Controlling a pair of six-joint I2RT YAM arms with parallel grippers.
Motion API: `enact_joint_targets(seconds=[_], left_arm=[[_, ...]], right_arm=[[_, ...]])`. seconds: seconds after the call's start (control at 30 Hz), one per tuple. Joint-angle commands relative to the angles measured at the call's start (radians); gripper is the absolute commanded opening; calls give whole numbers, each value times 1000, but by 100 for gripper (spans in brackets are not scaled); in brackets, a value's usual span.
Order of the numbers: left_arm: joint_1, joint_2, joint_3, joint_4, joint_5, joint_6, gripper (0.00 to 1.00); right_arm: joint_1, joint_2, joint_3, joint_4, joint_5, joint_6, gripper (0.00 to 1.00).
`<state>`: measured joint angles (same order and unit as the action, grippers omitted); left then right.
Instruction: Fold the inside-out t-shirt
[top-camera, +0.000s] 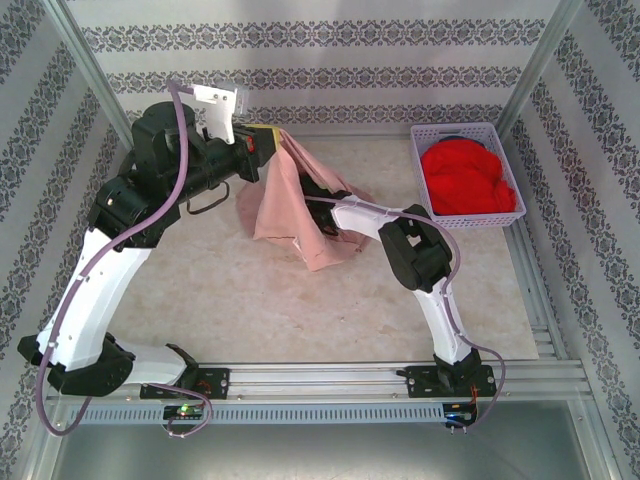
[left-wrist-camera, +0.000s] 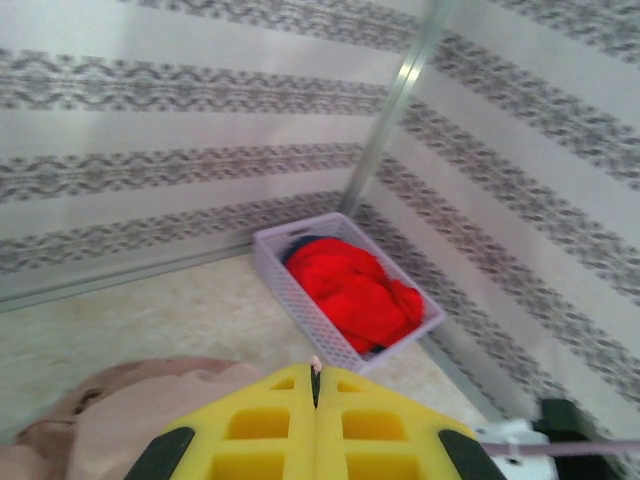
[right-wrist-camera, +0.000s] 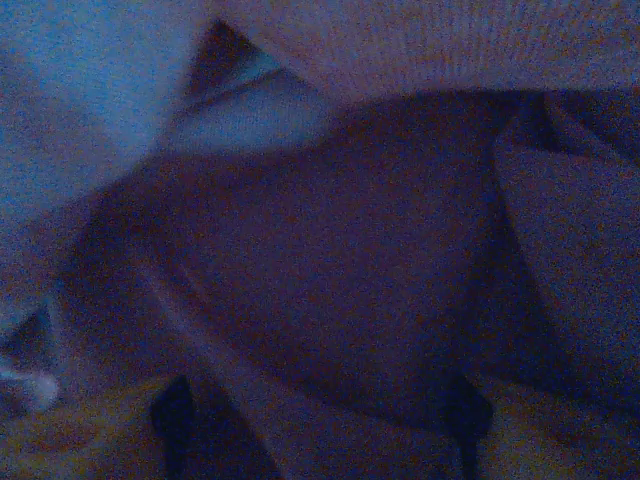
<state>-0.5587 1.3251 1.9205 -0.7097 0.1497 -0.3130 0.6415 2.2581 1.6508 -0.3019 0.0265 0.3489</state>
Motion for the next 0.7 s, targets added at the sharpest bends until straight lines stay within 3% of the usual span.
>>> enact_joint_targets(seconds=[0.0, 0.37, 0.5, 0.67], left_arm=[[20, -62, -23, 42, -143, 26, 0], [33, -71, -48, 49, -171, 41, 0], [35, -60, -42, 52, -164, 41, 0], [37, -57, -50, 61, -154, 45, 0]], right_arm=[[-4, 24, -2, -188, -49, 7, 73], [-13, 52, 60, -247, -92, -25, 68], [-13, 79, 95, -291, -153, 3, 60], [-2, 60, 62, -293, -138, 34, 54]])
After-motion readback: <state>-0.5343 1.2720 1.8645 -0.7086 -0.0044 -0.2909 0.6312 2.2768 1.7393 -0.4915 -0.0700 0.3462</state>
